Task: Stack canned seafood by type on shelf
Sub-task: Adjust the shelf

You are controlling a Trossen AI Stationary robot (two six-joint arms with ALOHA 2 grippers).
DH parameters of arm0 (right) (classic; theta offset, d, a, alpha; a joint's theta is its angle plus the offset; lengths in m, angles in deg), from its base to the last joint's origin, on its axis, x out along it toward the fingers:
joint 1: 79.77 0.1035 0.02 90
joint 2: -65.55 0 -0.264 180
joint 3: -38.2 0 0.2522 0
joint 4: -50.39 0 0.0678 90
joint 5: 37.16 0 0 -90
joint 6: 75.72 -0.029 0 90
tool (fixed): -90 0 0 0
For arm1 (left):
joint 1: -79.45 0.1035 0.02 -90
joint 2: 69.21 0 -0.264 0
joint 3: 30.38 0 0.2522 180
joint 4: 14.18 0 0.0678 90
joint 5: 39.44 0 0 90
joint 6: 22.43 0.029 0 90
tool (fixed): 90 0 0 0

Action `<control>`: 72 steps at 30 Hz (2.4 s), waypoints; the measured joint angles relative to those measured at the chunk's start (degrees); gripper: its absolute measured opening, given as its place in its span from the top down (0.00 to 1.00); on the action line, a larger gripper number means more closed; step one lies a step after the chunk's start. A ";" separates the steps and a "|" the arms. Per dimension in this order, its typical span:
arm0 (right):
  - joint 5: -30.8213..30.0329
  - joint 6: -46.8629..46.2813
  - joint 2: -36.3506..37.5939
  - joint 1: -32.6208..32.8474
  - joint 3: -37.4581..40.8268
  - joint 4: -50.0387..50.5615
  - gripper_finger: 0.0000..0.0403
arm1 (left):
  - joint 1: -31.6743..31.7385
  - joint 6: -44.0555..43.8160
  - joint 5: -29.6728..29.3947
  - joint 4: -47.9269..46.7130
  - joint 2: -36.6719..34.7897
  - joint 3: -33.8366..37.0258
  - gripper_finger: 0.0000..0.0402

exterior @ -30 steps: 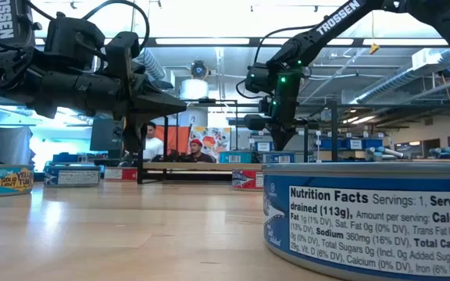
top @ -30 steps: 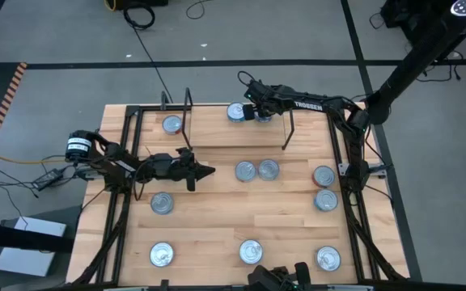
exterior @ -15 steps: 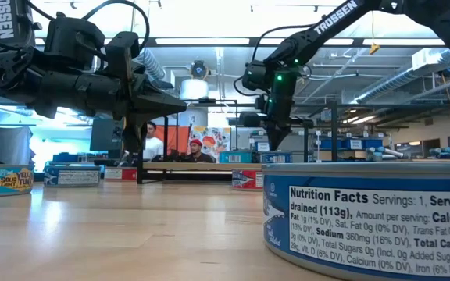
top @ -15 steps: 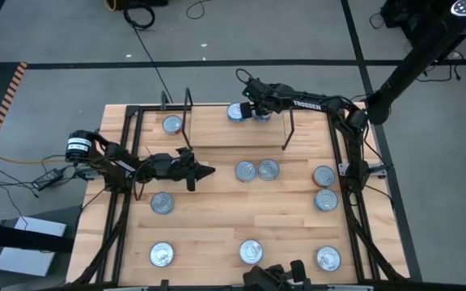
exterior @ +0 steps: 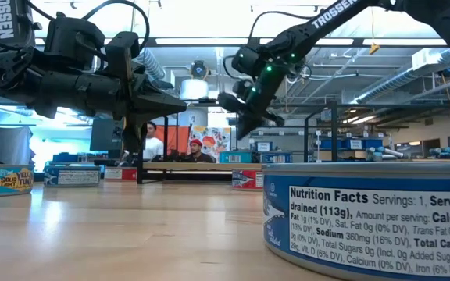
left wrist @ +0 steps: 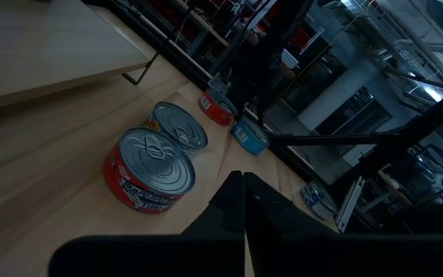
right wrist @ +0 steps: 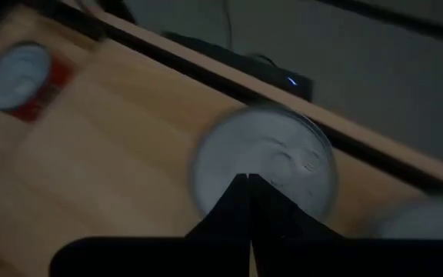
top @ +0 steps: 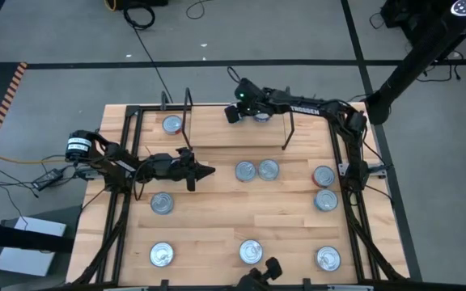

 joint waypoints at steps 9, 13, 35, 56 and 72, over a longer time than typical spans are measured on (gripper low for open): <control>-2.64 1.23 0.04 -0.34 1.11 4.01 0.99 | 0.00 -0.59 1.19 0.02 0.00 0.00 1.00; -3.99 1.08 1.00 -1.56 -0.66 12.80 0.99 | 0.00 -1.03 1.29 0.02 0.00 0.00 1.00; -3.34 -0.08 0.96 -5.79 -0.31 19.14 0.99 | 0.00 -0.83 1.05 0.00 0.00 0.00 1.00; -3.75 -2.59 1.17 -5.98 3.08 19.02 0.99 | 0.00 -0.80 0.98 0.00 0.00 0.00 1.00; -3.41 -4.12 0.93 -5.65 1.22 19.00 0.99 | 0.00 -0.81 1.00 -0.02 0.00 0.00 1.00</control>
